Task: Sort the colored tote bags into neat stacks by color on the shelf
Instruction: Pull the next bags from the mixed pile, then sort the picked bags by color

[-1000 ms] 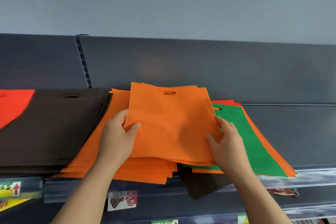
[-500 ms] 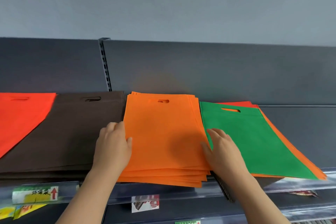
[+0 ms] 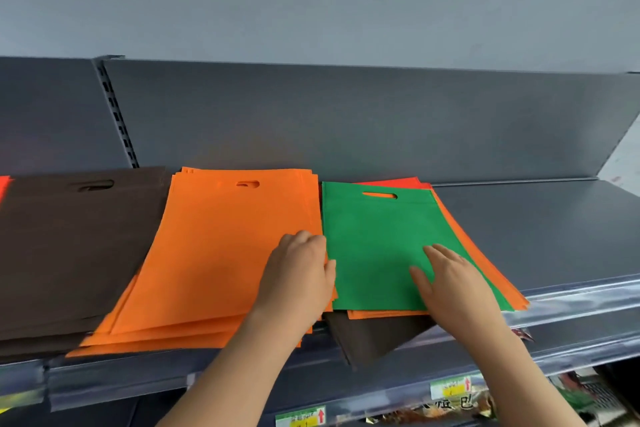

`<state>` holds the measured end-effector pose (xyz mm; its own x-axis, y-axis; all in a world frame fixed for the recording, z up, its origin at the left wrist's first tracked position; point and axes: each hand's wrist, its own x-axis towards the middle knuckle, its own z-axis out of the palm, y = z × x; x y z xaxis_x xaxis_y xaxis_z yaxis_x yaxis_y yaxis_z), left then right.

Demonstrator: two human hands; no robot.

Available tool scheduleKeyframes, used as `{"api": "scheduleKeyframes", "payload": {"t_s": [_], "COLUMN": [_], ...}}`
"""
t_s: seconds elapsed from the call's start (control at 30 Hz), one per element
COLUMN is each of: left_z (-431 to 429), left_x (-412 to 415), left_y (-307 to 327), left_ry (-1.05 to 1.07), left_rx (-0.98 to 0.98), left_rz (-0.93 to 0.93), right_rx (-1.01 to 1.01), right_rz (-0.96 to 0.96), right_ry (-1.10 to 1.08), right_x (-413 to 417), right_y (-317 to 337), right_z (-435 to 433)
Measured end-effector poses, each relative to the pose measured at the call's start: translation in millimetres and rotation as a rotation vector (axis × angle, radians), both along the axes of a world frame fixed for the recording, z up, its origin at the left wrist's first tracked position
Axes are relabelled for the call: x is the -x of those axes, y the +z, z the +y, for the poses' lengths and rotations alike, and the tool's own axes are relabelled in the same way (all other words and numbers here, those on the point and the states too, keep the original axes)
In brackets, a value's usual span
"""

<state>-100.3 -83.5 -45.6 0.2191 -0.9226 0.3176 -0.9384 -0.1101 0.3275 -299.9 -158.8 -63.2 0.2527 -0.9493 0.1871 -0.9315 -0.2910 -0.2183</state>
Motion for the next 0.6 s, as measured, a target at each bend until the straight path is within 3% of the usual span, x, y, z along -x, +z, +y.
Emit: {"api": "scheduleKeyframes", "payload": {"t_s": [0.2,0.6], "left_z": [-36,-74], "left_x": [45,89], "left_y": [-10,-17], "left_ry": [0.033,0.333], "left_rx": [-0.142,-0.277], "left_rz": [-0.019,-0.065], "right_rx": [-0.146,-0.083], "right_rz": [0.08,0.055], "right_ry": [0.074,0.176], "right_x": [40,87], "right_y": [-9,-23], "right_z": [-35,-76]}}
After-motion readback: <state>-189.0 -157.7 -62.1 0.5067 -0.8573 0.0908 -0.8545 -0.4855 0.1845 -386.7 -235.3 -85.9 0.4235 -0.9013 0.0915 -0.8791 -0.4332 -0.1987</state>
